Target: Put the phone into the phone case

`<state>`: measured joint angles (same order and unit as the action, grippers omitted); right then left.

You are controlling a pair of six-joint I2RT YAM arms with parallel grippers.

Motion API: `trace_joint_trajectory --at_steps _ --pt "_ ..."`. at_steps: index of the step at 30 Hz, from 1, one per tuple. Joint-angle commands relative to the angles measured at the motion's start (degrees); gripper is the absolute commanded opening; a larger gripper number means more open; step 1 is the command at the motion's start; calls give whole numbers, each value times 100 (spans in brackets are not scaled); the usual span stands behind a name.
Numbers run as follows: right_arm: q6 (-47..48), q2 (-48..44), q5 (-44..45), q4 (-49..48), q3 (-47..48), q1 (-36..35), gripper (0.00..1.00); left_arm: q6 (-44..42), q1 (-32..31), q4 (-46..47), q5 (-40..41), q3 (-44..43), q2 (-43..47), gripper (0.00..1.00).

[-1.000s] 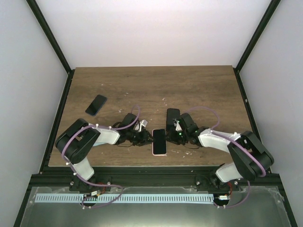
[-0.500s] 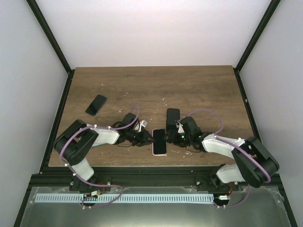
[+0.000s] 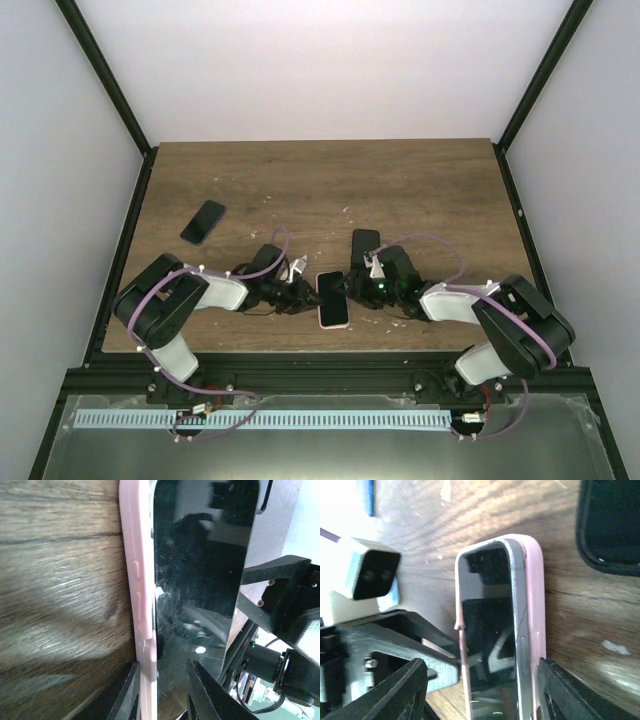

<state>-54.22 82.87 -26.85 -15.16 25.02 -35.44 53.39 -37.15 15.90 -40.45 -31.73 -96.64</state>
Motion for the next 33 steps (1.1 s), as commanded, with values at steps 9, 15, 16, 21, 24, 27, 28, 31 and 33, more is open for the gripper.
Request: trace_joint_trajectory --at_steps 9,15,16,21,24,27,28,31,33 --pt "-979 -67 -992 -2143 -300 -95 61 30 7 206 -66 200 -49 25" --pt "-30 -148 -237 -504 -41 -87 60 -110 70 21 -15 185 -56 24" --pt "150 -221 -46 -225 9 -81 59 -95 91 45 -45 196 -52 24" --pt "681 -621 814 728 175 -56 52 -134 137 -127 -28 150 185 26" --pt "800 -702 844 799 144 -41 54 -218 133 -344 107 62 316 30" --pt "813 -465 622 702 125 -42 59 -239 132 -462 205 -12 249 32" --pt "782 -346 510 568 95 -44 59 -187 133 -401 171 -12 191 32" --pt "656 -86 271 186 -59 -84 59 -64 132 -246 165 75 99 32" --pt "624 34 271 148 -29 -191 59 -44 133 -206 201 121 101 32"
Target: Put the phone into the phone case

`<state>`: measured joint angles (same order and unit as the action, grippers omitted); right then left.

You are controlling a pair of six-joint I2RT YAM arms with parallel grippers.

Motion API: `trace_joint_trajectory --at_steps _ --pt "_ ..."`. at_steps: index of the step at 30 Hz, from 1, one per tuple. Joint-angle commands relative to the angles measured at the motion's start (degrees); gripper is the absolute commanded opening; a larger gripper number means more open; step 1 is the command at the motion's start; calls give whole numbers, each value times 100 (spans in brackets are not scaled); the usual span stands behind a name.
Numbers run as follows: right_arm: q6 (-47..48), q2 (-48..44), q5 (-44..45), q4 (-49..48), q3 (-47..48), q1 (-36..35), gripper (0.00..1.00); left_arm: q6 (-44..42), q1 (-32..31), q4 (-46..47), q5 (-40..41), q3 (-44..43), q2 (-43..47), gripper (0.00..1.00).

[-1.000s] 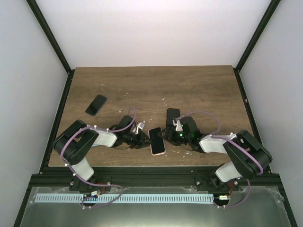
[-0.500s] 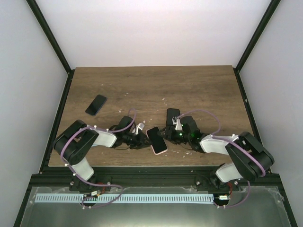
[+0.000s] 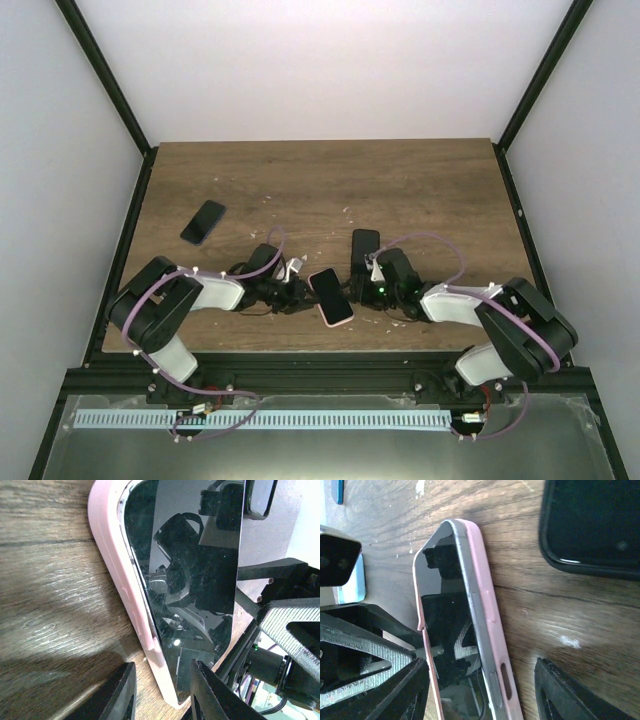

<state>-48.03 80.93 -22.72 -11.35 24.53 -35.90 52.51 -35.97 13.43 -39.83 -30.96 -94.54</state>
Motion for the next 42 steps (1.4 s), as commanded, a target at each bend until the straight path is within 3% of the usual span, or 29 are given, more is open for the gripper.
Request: trace_joint_trajectory --at_steps 1,9,18,26,35,42 --pt "-7 279 -159 -260 39 -202 59 58 11 114 142 76 -101 32" --pt "-554 688 -817 -1104 109 -391 58 185 12 470 63 226 -218 28" --pt "-1664 819 -1629 -3022 -243 -392 55 118 11 484 16 419 -48 26" --pt "-1805 579 -1539 -3289 -527 -392 54 -109 18 254 122 506 25 26" --pt "-2189 832 -1605 -4288 -711 -391 53 -83 8 222 103 533 114 24" --pt "-2189 802 -1544 -4340 -708 -391 53 -72 4 197 74 497 146 24"
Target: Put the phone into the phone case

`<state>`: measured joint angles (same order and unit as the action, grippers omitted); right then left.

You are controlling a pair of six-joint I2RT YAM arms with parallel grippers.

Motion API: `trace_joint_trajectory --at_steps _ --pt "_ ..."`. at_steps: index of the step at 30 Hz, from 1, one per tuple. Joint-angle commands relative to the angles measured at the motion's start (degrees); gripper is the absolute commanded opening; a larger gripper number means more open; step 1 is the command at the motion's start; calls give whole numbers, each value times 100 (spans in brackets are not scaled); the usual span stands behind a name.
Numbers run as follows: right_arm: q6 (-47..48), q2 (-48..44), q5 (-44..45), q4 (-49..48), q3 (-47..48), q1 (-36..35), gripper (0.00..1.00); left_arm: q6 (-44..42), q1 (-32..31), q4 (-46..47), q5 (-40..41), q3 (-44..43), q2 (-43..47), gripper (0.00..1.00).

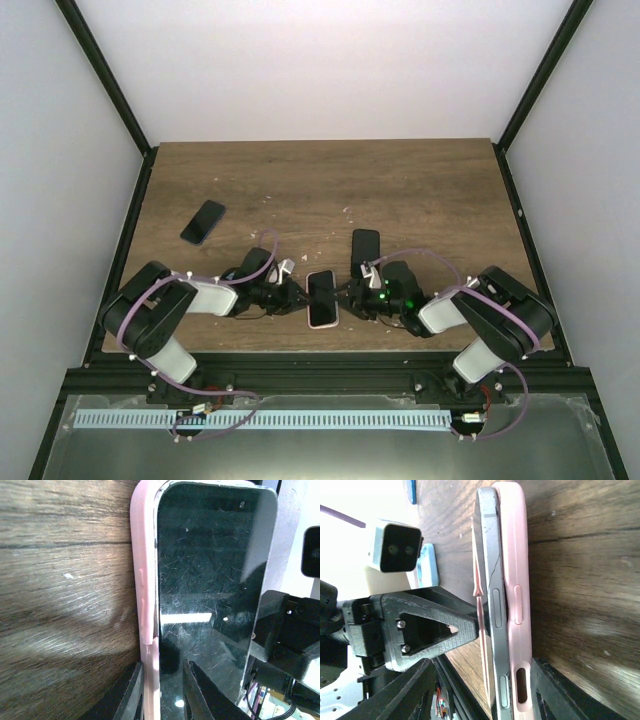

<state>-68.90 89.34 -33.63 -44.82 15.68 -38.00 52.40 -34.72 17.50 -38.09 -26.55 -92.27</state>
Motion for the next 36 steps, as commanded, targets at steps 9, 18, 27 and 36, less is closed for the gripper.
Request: trace_joint_trajectory --at_steps 9,18,27,36 --pt "-163 203 -560 -1275 205 -181 53 -77 -115 -251 -94 19 -80 24" --pt "219 62 -305 -328 302 -182 38 -116 -113 -387 -42 -21 -8 24" --pt "360 22 -221 -8 370 -181 9 -94 -119 -398 -32 -48 -19 24" --pt "558 -75 -95 685 590 -182 22 -98 -110 -422 -24 -87 -60 24"
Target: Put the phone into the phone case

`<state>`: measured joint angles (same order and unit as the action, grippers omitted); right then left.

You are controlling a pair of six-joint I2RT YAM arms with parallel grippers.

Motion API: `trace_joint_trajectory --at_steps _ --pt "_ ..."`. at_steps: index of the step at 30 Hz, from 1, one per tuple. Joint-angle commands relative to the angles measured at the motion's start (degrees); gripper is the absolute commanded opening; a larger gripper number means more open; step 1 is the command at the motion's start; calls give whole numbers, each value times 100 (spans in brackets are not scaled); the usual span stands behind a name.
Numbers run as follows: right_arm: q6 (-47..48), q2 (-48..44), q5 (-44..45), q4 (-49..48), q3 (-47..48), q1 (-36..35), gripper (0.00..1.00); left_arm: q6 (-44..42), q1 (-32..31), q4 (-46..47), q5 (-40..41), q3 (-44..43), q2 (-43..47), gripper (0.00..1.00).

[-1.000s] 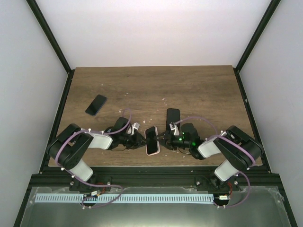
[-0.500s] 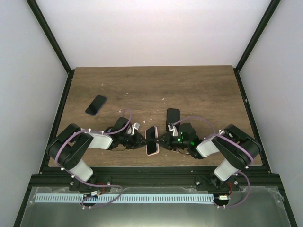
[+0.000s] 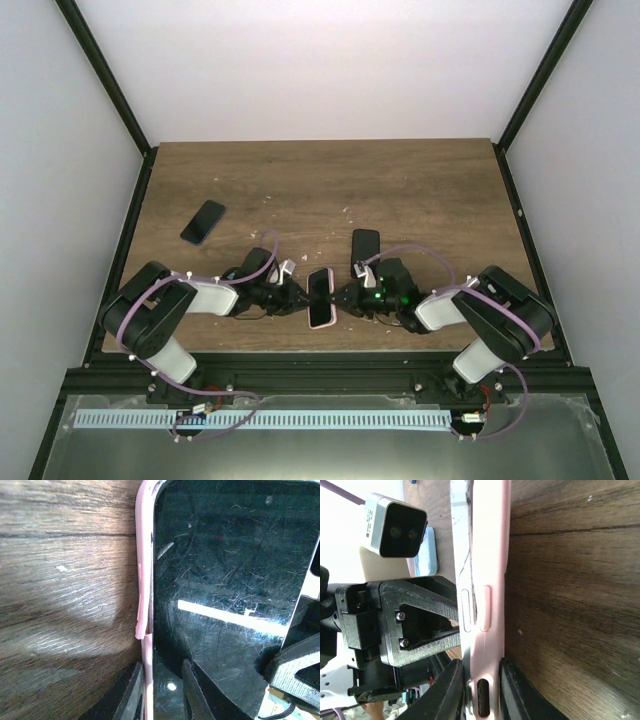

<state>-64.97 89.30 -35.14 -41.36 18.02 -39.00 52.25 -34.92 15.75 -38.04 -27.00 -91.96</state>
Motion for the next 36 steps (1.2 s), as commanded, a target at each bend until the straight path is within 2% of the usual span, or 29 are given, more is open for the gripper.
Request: trace_joint_trajectory --at_steps 1,4,9,14,17,19,20,23,26,36 --pt "188 -59 33 446 410 -83 27 -79 -97 -259 -20 -42 -100 25" --pt "198 -15 -50 647 522 -82 38 -100 -99 -278 -2 -69 -156 25" --pt "108 -44 -221 938 578 -82 39 -116 -95 -283 41 -101 -232 25" --pt "327 -176 -60 1694 680 -114 19 -131 -93 -296 75 -104 -264 24" --pt "393 -263 173 1941 705 -167 2 -122 -102 -290 86 -108 -315 24" --pt "389 -288 205 1956 699 -176 1 -94 -98 -244 67 -96 -338 24" --pt "397 -285 201 1996 720 -178 1 -85 -100 -232 75 -99 -340 24" --pt "398 -207 146 2134 828 -200 28 -83 -101 -247 77 -95 -315 24" --pt "338 -153 72 2144 843 -236 42 -100 -97 -294 93 -118 -304 24" --pt "259 -375 -218 2380 676 -278 42 -60 -96 -224 139 -153 -383 24"
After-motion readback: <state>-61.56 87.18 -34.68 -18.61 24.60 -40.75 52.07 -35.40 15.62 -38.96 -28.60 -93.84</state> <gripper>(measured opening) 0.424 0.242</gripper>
